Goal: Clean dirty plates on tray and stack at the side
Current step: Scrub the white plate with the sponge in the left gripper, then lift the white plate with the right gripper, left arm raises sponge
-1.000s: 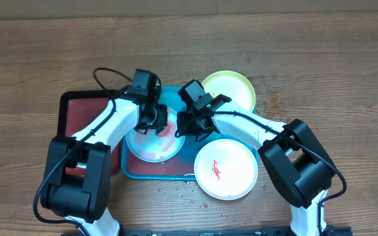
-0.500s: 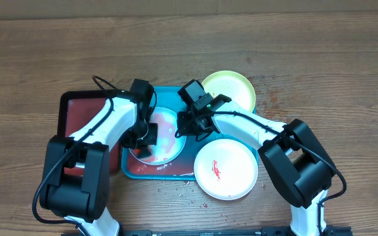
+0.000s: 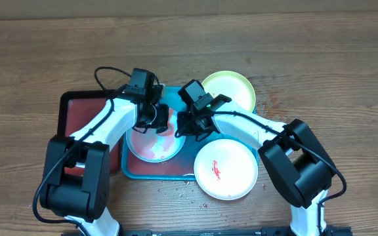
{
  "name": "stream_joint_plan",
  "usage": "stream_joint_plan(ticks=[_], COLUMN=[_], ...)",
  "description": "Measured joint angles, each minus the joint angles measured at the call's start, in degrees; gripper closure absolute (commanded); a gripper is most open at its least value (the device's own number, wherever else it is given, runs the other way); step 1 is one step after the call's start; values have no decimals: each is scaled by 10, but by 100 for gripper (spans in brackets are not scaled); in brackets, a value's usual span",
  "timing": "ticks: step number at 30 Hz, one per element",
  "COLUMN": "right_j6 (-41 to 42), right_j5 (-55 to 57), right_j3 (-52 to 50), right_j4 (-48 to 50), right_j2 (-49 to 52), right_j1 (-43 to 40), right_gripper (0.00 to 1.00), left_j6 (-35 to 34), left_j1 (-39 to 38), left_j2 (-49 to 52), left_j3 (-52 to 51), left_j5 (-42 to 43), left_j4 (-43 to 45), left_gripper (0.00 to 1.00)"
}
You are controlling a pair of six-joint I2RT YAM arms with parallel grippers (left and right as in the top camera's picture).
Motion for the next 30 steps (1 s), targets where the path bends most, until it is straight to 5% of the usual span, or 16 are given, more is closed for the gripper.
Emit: stream_joint_plan(ticks=[4,7,9,12,14,15,30], right_j6=[0,-1,2,16,20,22,43], right_j5=[0,0,-3,-3,-2,-2,54], right_j3=[1,2,3,5,5,5,27], right_j4=[-2,-4,-4,-5,-5,-6,-117], right_j2=[0,0,0,0,0,0,-21], right_j1=[0,0,0,0,0,0,3], right_gripper=[94,74,73,74,94,96,96], left_j6=[-40,-52,-52,-39,-28,-22,19], left_j1=[17,48,66,90,98,99,128], left_j2=[2,6,6,6,6,6,6], left_j3=[43,121,180,273,326,346,464], left_j5=[-51,-71,-78,-87,-91,-92,-101], left_j4=[-97,-209,-270,-363,-411,-429,-590], left_gripper=[96,96,96,96,96,96,96])
